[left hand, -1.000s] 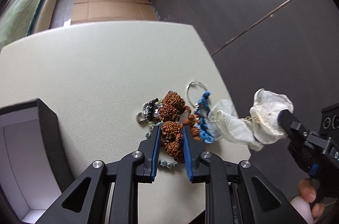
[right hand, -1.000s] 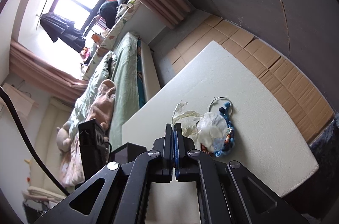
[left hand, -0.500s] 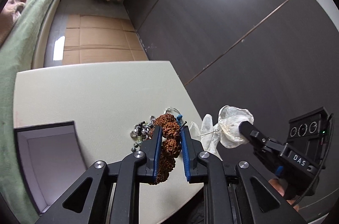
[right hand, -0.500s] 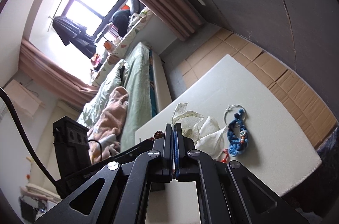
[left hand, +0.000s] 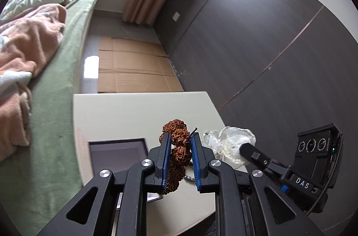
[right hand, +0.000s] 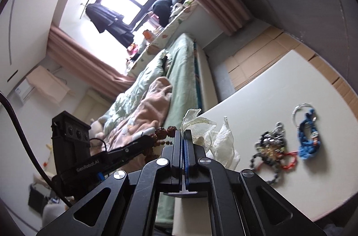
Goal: Organize jewelry
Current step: 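Carry the brown bead bracelet into the black box and open the left gripper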
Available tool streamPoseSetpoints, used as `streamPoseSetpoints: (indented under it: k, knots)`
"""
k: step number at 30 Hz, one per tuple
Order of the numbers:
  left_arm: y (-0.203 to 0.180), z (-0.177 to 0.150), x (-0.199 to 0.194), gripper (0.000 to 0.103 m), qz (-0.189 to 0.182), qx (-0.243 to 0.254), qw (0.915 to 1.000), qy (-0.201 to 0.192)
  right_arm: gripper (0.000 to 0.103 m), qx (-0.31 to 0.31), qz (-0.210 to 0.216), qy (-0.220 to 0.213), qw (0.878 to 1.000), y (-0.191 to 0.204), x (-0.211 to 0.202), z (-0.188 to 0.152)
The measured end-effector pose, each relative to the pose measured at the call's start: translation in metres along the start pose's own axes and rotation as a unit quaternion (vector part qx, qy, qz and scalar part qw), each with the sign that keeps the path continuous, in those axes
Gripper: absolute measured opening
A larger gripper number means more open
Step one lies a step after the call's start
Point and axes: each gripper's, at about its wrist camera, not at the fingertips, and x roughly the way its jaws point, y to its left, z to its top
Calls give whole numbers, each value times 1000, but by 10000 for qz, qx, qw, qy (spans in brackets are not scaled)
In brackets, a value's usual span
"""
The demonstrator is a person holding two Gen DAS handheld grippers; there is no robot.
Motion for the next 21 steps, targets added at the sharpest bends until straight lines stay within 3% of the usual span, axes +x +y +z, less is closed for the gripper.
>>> streamPoseSetpoints:
  k: [12,15,17,18,19,21]
  knots:
    - [35,2,-29,18,297,-256,9990,-218,3,-150,209,622,9977,30,65,-22]
    - [38,-2,-31,18,304,-294,9989,-189,5,-133,194,966,9950,36,84,-28]
    - [40,-4,-30,18,314,-300,9989,-151,28,-196,129,1284,9914,40,97,-33]
    - [39,-6,-30,18,308,-283,9990,-124,57,-227,73,1351,9905,41,100,-35]
    - [39,-7,-28,18,317,-280,9991,-95,74,-230,-13,1336,9908,41,100,-37]
    - [38,-9,-24,18,319,-269,9991,-47,75,-156,-156,1134,9933,36,92,-36]
